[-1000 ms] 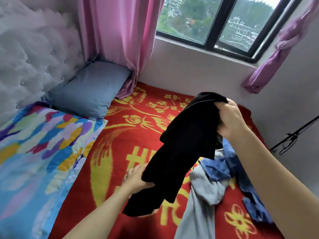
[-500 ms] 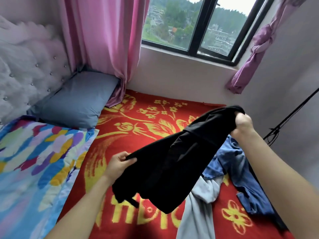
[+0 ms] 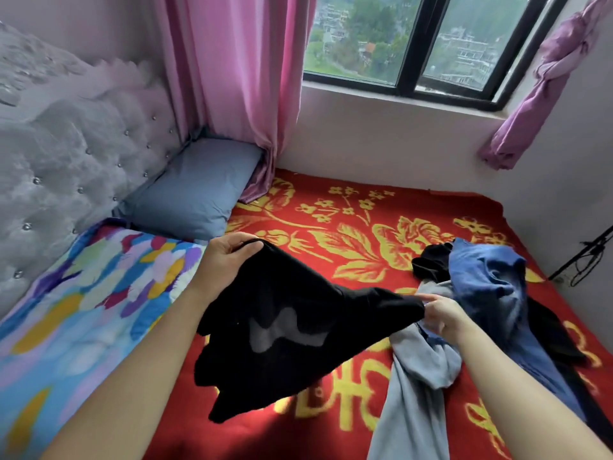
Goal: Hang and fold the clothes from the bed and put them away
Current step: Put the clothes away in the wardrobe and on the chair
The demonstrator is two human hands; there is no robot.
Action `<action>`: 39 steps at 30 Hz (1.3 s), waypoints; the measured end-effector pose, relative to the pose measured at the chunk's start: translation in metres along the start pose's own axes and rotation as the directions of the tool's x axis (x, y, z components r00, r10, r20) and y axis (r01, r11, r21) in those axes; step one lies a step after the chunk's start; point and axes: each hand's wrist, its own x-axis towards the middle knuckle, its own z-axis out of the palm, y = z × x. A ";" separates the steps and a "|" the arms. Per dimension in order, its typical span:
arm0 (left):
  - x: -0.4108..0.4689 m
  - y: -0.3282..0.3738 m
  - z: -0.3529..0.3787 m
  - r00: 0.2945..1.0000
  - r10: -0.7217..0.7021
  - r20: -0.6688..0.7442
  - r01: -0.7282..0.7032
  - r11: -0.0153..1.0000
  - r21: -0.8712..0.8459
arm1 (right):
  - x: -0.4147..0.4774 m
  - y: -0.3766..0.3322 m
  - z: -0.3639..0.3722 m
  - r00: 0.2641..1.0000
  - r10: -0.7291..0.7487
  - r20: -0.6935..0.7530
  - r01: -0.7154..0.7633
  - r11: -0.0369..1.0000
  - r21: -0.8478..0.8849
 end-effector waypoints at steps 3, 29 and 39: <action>0.000 0.012 0.000 1.000 0.001 0.018 -0.002 1.000 0.010 | -0.002 0.000 0.030 0.988 -0.110 0.108 0.135 0.955 -0.264; -0.005 0.019 -0.062 0.947 -0.040 -0.318 0.191 0.868 0.458 | -0.107 -0.062 0.219 0.630 -0.716 0.302 0.747 0.664 0.015; -0.057 -0.002 -0.010 0.999 0.020 0.029 -0.028 0.954 0.300 | -0.132 -0.116 0.227 0.519 -0.711 0.474 0.854 0.404 -0.328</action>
